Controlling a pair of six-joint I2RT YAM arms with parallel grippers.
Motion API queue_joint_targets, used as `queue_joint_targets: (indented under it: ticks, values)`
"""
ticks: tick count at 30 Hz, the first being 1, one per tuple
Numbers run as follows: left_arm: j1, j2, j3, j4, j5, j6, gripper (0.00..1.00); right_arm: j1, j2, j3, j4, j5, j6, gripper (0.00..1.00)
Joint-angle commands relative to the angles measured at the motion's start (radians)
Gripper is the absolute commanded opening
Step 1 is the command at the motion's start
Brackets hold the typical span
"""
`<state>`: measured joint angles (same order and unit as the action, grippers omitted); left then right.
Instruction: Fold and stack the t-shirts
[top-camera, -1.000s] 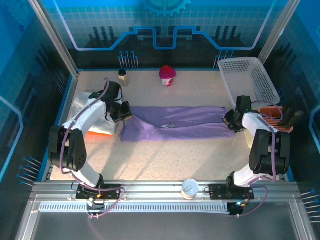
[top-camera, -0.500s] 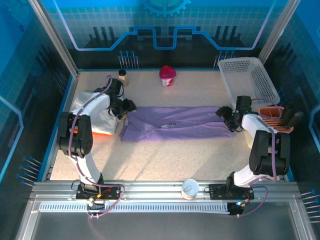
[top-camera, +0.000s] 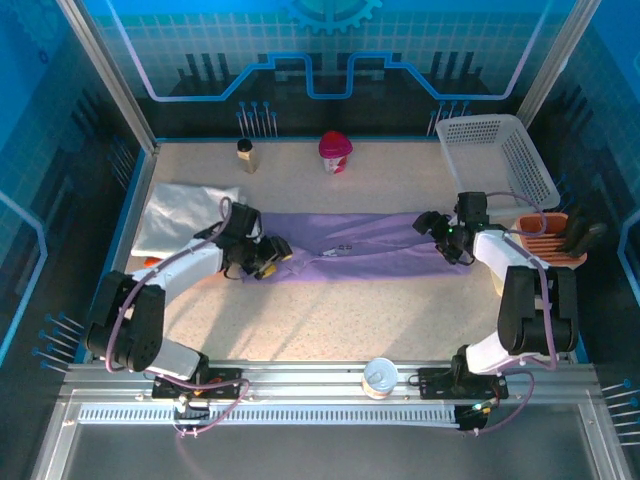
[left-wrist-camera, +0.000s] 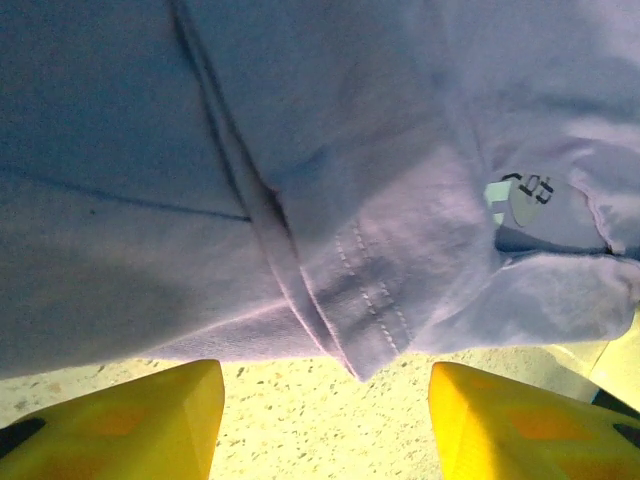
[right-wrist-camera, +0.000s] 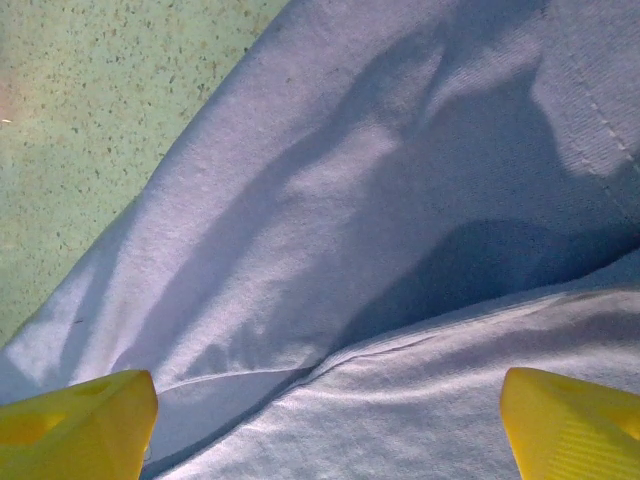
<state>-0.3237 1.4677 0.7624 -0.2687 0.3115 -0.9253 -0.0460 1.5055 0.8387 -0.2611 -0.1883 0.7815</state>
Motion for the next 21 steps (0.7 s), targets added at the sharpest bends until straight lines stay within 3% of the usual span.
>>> queue_joint_targets:
  ticks: [1, 14, 21]
  values:
    - [-0.005, 0.041, -0.008, 0.134, -0.010, -0.078, 0.57, 0.012, -0.016, 0.006, -0.020, 0.013, -0.007, 0.89]
    - [-0.006, 0.122, -0.002, 0.183, -0.044, -0.083, 0.49, 0.010, -0.021, 0.017, -0.035, 0.030, 0.004, 0.89]
    - [-0.006, 0.139, 0.047, 0.157, -0.068, -0.063, 0.26, 0.004, -0.022, 0.025, -0.040, 0.030, 0.005, 0.88]
